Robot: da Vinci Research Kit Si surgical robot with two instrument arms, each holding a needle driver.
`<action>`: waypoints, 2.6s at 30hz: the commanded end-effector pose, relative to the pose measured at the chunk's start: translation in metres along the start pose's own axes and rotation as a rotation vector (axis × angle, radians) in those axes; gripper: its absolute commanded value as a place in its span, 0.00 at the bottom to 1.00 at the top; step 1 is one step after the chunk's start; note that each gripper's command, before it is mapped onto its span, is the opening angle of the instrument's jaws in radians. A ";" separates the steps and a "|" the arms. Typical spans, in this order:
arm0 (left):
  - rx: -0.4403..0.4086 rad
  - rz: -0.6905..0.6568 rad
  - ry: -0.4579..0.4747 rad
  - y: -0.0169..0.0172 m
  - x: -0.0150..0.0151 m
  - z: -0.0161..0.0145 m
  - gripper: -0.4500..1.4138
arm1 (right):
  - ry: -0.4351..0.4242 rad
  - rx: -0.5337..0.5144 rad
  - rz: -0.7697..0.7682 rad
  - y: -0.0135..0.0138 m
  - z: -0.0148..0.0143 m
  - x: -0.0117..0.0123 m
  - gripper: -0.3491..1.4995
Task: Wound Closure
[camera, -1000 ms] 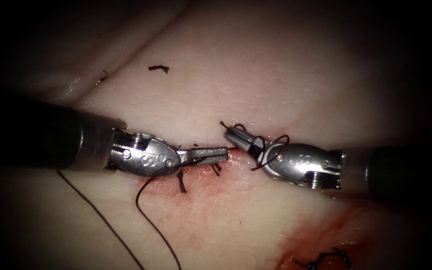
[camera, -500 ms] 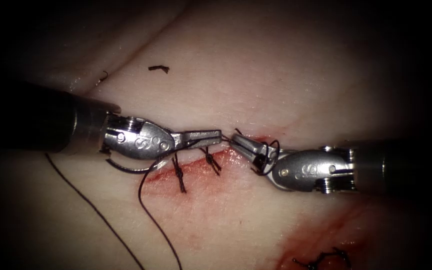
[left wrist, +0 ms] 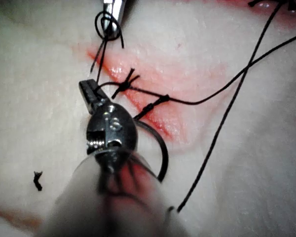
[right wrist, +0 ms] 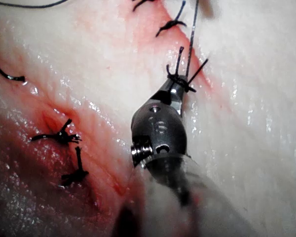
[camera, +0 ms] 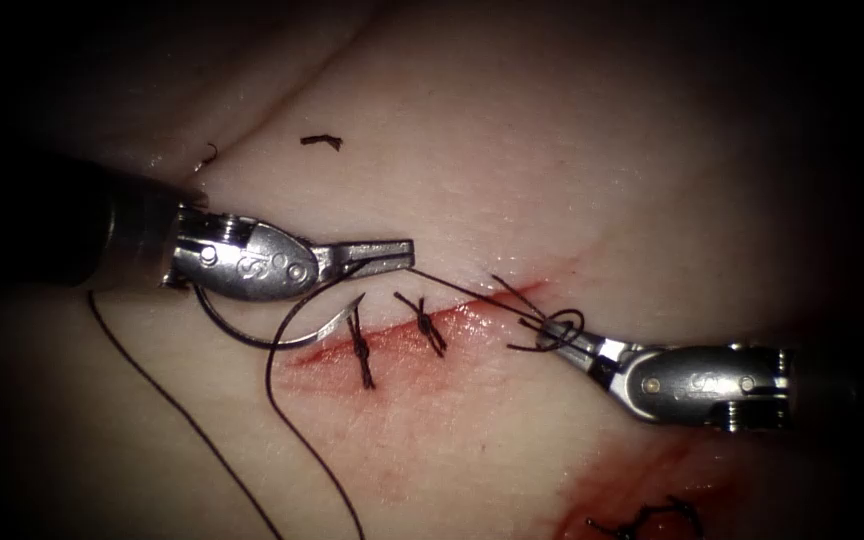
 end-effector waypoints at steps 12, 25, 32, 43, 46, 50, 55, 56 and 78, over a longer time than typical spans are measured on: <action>0.062 0.001 -0.028 -0.0070 0.0011 -0.0031 0.00 | 0.108 0.087 0.010 -0.0015 0.0001 0.0034 0.00; 0.129 -0.008 -0.104 -0.0114 -0.0008 -0.0054 0.00 | 0.229 0.157 -0.067 -0.0021 0.0015 0.0048 0.00; 0.158 -0.010 -0.139 -0.0139 -0.0021 -0.0061 0.00 | 0.222 0.138 -0.074 -0.0019 0.0017 0.0039 0.00; 0.257 -0.002 -0.266 -0.0170 -0.0048 -0.0092 0.00 | 0.217 0.142 -0.088 -0.0028 0.0015 0.0031 0.00; 0.281 -0.007 -0.271 -0.0174 -0.0052 -0.0105 0.00 | 0.218 0.142 -0.090 -0.0030 0.0015 0.0032 0.00; 0.335 -0.024 -0.278 -0.0184 -0.0059 -0.0123 0.00 | 0.213 0.147 -0.100 -0.0036 0.0016 0.0025 0.00; 0.383 -0.015 -0.285 -0.0200 -0.0064 -0.0133 0.00 | 0.208 0.147 -0.112 -0.0040 0.0017 0.0017 0.00; 0.384 -0.011 -0.287 -0.0203 -0.0064 -0.0134 0.00 | 0.206 0.149 -0.113 -0.0040 0.0018 0.0016 0.00; 0.403 0.024 -0.293 -0.0213 -0.0084 -0.0128 0.00 | 0.183 0.159 -0.099 -0.0054 0.0014 -0.0005 0.00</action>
